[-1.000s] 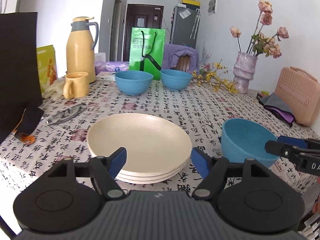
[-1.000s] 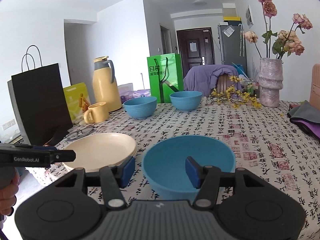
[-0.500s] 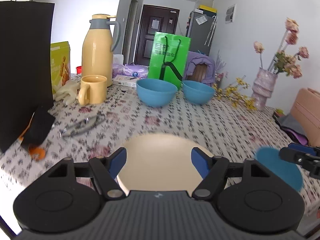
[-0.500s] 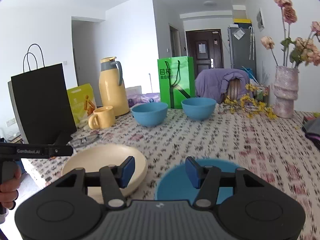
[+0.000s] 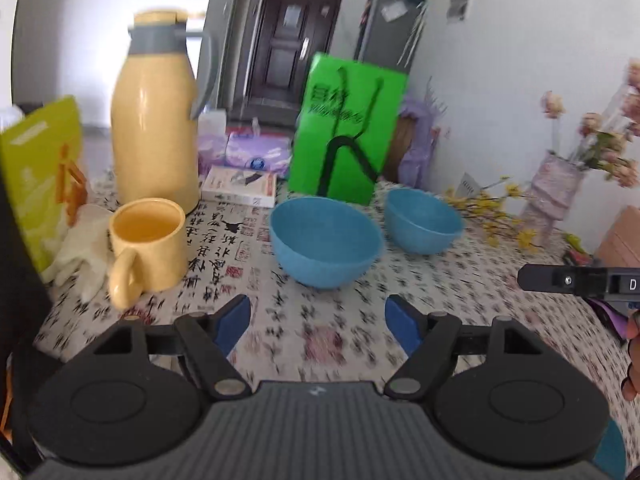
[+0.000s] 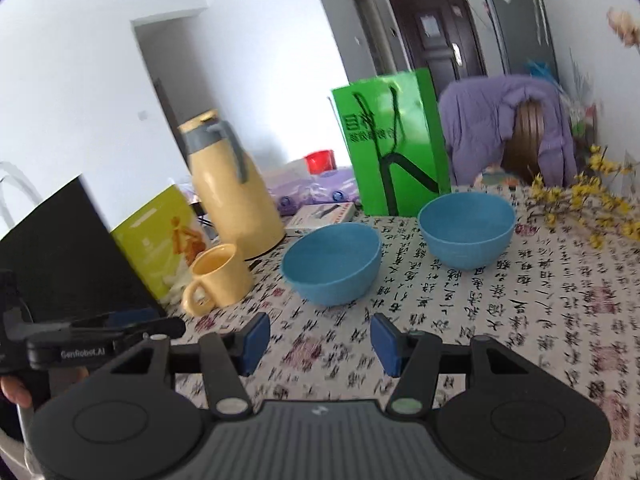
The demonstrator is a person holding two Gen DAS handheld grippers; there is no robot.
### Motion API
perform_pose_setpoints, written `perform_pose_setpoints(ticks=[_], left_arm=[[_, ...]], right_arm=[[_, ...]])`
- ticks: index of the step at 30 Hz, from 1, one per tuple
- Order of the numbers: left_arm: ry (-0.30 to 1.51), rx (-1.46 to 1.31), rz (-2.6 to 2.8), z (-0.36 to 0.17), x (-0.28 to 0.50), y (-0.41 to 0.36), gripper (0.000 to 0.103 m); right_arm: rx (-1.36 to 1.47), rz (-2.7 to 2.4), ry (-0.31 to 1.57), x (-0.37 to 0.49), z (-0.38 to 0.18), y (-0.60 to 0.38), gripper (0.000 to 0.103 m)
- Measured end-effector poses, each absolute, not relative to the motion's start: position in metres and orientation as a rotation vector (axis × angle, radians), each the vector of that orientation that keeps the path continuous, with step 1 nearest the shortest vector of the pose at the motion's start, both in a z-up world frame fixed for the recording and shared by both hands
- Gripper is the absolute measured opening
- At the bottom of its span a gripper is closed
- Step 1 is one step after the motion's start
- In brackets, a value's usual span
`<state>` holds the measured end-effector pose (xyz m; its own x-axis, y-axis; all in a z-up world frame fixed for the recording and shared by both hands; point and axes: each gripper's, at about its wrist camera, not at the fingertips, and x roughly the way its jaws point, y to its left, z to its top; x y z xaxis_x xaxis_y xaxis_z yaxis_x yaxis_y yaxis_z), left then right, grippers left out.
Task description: Organize plates and bowls
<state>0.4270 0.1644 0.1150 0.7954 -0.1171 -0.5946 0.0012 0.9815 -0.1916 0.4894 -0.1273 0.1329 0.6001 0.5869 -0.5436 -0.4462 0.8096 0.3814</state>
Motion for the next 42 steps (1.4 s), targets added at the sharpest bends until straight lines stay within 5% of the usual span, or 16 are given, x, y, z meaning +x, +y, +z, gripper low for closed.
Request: perform_pose_setpoints(ticks=[10, 14, 15, 17, 19, 31, 42], left_arm=[[0.82, -0.254, -0.006, 0.063, 0.583, 0.193, 0.064], [0.875, -0.279, 0.038, 0.043, 0.613, 0.199, 0.048], [0.882, -0.286, 0.033, 0.04, 0.617, 0.2, 0.045], [0.895, -0.3, 0.016, 0.034, 0.623, 0.202, 0.022], [0.91, -0.311, 0.001, 0.031, 0.626, 0.202, 0.014], [0.882, -0.286, 0.008, 0.068, 0.596, 0.193, 0.011], [0.826, -0.275, 0.009, 0.118, 0.484, 0.17, 0.011]], right_arm=[[0.349, 0.51, 0.93, 0.644, 0.065, -0.068, 0.056], [0.396, 0.475, 0.975, 0.671, 0.037, -0.061, 0.054], [0.404, 0.474, 0.98, 0.676, 0.033, -0.058, 0.047], [0.405, 0.478, 0.995, 0.681, 0.025, -0.055, 0.035], [0.398, 0.487, 1.007, 0.683, 0.02, -0.05, 0.024], [0.362, 0.496, 0.98, 0.656, 0.05, -0.055, 0.017], [0.367, 0.548, 0.952, 0.555, 0.099, -0.079, 0.017]])
